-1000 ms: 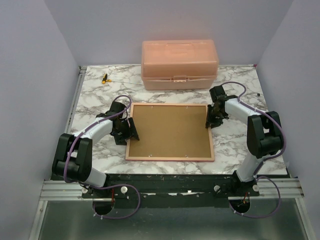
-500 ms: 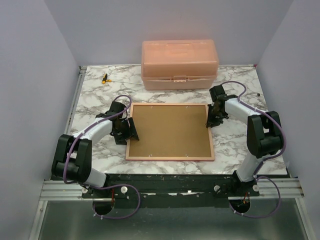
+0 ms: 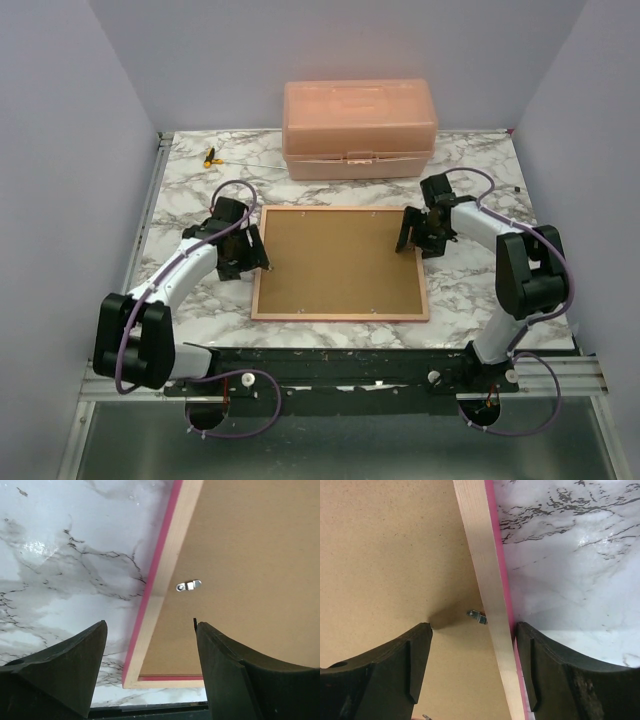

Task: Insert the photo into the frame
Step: Install the photo frame at the center of the board, then move the photo frame to the center of the board.

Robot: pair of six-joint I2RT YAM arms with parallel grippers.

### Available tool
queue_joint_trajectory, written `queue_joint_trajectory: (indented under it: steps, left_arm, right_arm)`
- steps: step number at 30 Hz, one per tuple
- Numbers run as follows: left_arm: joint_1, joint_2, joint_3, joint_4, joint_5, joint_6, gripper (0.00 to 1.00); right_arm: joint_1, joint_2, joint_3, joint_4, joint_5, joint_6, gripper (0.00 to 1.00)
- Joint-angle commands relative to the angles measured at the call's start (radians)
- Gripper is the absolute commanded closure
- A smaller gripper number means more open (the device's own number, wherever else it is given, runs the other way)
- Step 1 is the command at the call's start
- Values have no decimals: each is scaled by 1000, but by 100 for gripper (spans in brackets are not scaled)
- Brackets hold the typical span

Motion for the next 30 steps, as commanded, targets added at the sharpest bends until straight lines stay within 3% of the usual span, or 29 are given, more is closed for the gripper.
queue_joint_trajectory:
  steps: [1, 9, 16, 25, 30]
  left_arm:
    - [-6, 89, 17, -25, 0, 28, 26]
    - [-72, 179, 6, 88, 235, 16, 27]
    - [-179, 160, -45, 145, 265, -73, 29]
    - [-334, -40, -228, 168, 136, -217, 26]
    - [-334, -66, -182, 41, -54, -217, 23]
  right_arm:
    - [0, -13, -53, 21, -86, 35, 23]
    - [-20, -32, -84, 28, -147, 48, 22]
    - [-40, -85, -124, -9, -148, 32, 22]
    - [-47, -159, -167, -92, 41, -10, 20]
    - [-47, -146, -131, -94, 20, -9, 20]
